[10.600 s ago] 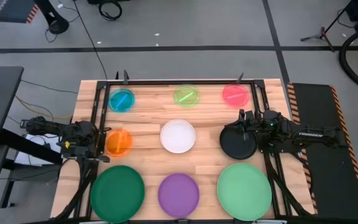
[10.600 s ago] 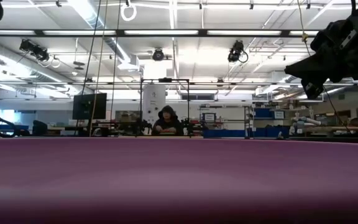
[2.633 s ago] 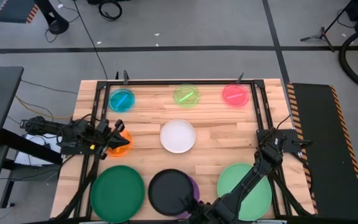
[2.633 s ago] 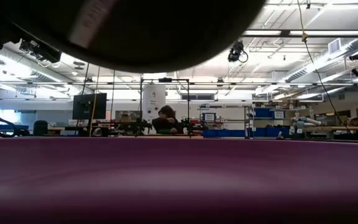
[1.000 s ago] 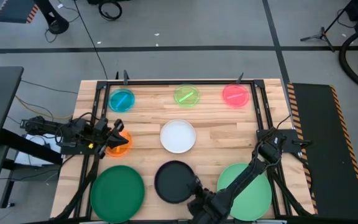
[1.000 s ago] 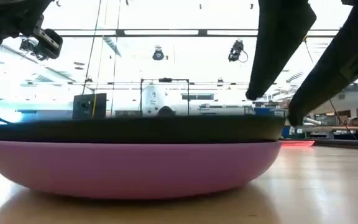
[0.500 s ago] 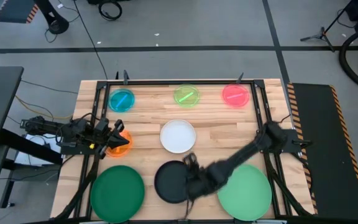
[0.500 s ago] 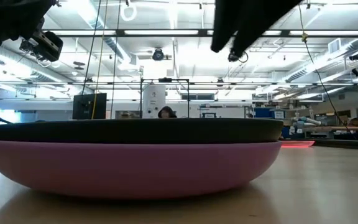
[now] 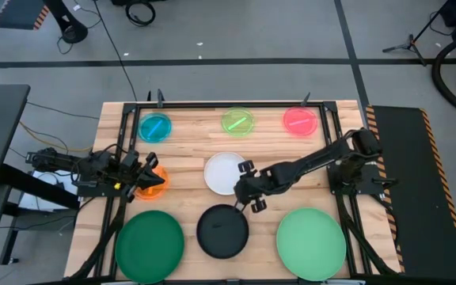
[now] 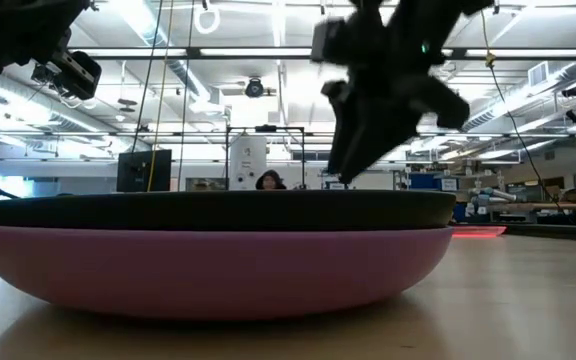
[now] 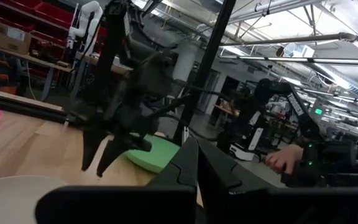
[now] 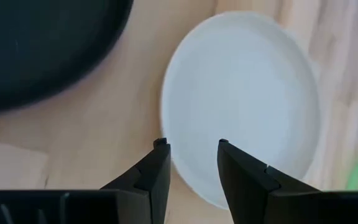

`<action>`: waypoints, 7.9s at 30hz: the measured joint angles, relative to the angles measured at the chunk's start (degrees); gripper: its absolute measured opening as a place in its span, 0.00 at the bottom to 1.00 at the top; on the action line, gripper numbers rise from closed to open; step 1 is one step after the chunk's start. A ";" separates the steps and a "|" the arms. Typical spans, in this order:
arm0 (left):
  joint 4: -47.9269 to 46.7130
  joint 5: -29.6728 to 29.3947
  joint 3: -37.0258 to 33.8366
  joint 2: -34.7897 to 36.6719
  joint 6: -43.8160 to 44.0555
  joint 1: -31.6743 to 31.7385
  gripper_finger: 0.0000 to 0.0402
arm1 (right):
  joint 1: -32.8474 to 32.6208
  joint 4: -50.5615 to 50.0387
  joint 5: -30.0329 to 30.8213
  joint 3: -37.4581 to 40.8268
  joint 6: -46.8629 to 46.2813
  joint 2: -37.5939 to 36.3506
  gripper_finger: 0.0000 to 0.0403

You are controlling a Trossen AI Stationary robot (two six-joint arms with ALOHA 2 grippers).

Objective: Stack plastic plates
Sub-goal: Stack the white plate on top of the black plate, then stack the green plate on top of the light green plate

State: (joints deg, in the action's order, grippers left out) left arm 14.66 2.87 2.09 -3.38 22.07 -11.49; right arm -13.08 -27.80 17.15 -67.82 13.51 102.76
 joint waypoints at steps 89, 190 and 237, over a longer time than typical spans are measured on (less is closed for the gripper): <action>5.56 0.21 0.00 -0.03 -5.46 0.02 0.02 | -2.26 19.73 -0.18 6.69 10.36 2.15 0.04; -58.19 0.17 23.50 -61.46 49.68 -37.64 0.52 | -15.21 -0.65 -9.52 -22.31 -7.86 16.83 0.30; -54.72 8.98 26.95 -49.81 28.43 -15.97 0.04 | -17.81 16.45 -5.33 -29.90 10.76 13.30 0.31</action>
State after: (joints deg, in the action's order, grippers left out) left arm -40.06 11.85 29.04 -53.19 50.50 -27.46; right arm -30.89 -11.34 11.82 -97.71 24.27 116.05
